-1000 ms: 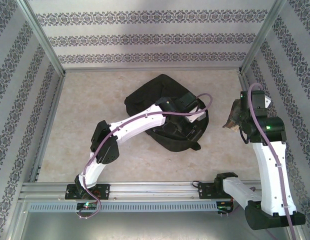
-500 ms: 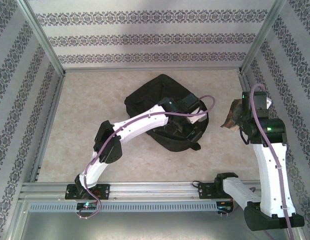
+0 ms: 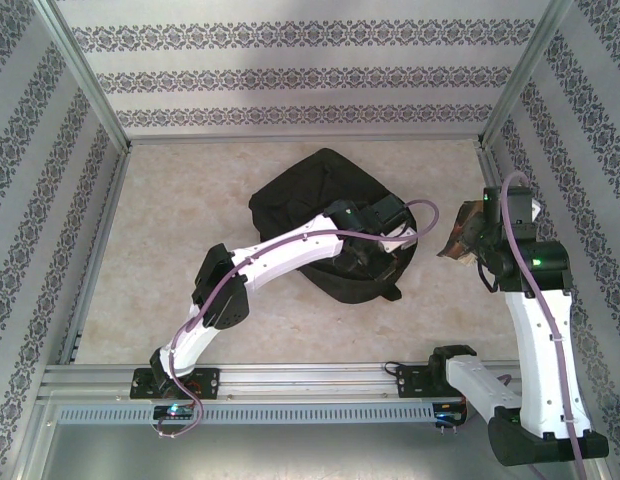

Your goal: Pack the student bag

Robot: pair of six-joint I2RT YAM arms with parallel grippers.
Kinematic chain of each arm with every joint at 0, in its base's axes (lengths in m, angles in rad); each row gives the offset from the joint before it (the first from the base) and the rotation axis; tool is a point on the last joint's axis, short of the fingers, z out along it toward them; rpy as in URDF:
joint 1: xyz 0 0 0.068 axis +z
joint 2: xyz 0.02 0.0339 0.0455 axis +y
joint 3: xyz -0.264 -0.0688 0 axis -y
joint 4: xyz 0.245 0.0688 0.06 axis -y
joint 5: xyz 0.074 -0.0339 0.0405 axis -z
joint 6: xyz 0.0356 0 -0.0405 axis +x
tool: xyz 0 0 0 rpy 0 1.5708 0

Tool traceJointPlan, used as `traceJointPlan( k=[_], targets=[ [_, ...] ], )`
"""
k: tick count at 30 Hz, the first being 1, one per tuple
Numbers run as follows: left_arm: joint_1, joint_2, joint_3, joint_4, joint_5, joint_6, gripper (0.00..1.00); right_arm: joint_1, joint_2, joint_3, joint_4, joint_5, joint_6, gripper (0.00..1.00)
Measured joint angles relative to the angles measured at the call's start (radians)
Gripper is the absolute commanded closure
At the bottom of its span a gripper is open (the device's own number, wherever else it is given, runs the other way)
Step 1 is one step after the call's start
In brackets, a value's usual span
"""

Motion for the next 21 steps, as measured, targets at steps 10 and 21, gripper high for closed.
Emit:
traceJointPlan(
  k=[10, 21],
  targets=[
    [0.031, -0.047, 0.002, 0.004, -0.036, -0.039, 1.00, 0.000, -0.025, 0.008, -0.003, -0.004, 0.000, 1.00],
    [0.220, -0.420, -0.142, 0.091, -0.150, -0.232, 1.00, 0.013, -0.049, 0.050, 0.018, -0.093, 0.013, 1.00]
  ],
)
